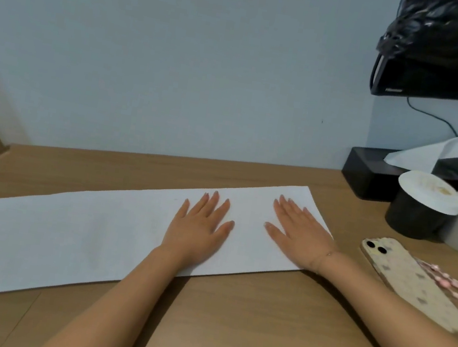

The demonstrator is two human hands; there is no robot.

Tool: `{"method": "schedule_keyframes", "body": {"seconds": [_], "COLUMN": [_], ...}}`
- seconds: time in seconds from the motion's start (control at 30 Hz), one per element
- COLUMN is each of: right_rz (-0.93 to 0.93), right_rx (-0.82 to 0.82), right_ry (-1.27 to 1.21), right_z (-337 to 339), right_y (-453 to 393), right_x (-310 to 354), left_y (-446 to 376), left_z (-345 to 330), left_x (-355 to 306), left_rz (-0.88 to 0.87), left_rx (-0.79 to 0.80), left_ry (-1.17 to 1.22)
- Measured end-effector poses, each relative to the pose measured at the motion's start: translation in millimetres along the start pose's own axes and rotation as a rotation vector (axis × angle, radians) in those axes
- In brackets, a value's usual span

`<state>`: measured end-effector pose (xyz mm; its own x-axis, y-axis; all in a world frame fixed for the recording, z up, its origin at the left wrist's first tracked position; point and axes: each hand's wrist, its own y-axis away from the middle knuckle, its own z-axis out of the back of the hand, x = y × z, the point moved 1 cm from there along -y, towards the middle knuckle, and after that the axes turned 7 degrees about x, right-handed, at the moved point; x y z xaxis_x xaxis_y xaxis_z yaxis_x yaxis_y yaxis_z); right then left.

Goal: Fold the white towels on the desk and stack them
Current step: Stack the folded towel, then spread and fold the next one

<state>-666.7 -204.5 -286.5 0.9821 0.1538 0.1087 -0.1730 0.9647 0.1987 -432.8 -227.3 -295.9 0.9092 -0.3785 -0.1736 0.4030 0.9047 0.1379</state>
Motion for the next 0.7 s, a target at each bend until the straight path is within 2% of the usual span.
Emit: {"method": "schedule_keyframes", "body": {"seconds": [0.1,0.13,0.2,0.23,0.27,0.37,0.43,0.57,0.7], "right_rz": [-0.041,-0.055,-0.093,-0.108,-0.107,0.035,0.174,0.384,0.427], "right_rx": [0.035,0.045,0.038,0.021,-0.002,-0.104,-0.172,-0.109,-0.027], "right_ry": [-0.016,-0.017,0.011,0.042,0.078,0.100,0.034,-0.041,-0.074], "right_z": [5.4,7.4,12.4,15.5,19.0,27.3,28.3,22.6,2.7], "right_y": [5.4,6.6,7.4,6.7,5.2,-4.4,-14.1,-47.2,-71.1], "right_x": [-8.2,-6.0,2.1,8.0,16.1,59.5,102.9,200.7,284.5], "left_y": [4.6,8.3,22.6,31.9,41.7,72.6,91.8,122.5,129.0], "left_z": [6.1,9.9,21.5,28.3,35.5,51.2,55.4,52.6,33.4], "left_x": [-3.8,-3.9,0.1,6.2,15.0,57.3,94.7,162.1,197.1], "left_rz": [-0.046,-0.086,-0.147,-0.155,-0.143,-0.052,0.079,0.360,0.391], "left_rx": [-0.016,-0.017,-0.022,-0.063,-0.136,-0.317,-0.349,-0.242,-0.084], "left_ry": [0.086,0.238,0.711,0.868,0.918,0.764,0.581,0.330,0.084]}}
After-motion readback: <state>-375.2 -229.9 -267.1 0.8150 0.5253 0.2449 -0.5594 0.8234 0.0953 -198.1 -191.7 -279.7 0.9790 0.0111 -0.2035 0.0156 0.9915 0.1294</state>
